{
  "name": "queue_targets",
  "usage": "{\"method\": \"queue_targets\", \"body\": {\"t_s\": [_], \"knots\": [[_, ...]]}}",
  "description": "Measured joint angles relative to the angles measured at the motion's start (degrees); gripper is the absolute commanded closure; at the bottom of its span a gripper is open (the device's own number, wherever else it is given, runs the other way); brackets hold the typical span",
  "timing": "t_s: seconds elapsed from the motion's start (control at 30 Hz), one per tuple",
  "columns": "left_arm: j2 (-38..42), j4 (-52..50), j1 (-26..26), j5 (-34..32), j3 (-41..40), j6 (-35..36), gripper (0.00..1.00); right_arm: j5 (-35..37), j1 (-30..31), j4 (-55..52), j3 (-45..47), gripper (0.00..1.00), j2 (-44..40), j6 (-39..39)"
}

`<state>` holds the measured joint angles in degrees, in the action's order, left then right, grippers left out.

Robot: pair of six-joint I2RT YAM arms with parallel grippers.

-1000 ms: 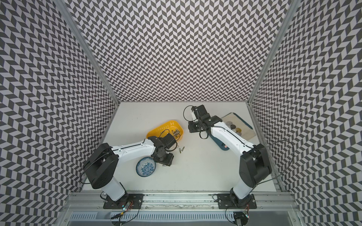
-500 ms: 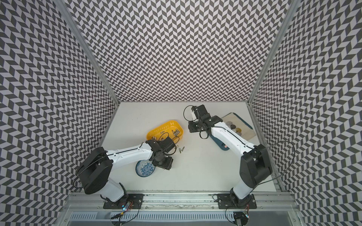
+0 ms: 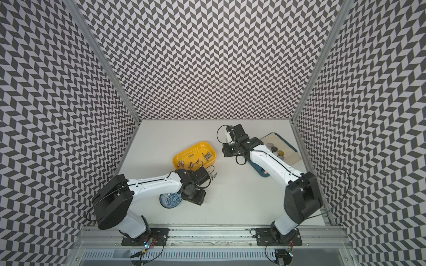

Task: Put the bit on the desktop into the storage box
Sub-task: Pick up the screwdriver bit from the center of the board.

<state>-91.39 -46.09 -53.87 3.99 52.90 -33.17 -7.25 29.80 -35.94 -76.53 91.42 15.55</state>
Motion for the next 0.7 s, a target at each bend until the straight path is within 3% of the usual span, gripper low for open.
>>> {"method": "queue_targets", "body": {"t_s": [0.3,0.7], "knots": [[0.0,1.6,-3.2,-2.2,-1.7,-2.8,0.44,0.0,0.0,0.0,0.3,0.66,-0.6,0.0],[0.0,2.3,-3.5,-3.1,-2.4,-3.8,0.65,-0.1,0.0,0.0,3.3,0.66,-2.6,0.1]]}}
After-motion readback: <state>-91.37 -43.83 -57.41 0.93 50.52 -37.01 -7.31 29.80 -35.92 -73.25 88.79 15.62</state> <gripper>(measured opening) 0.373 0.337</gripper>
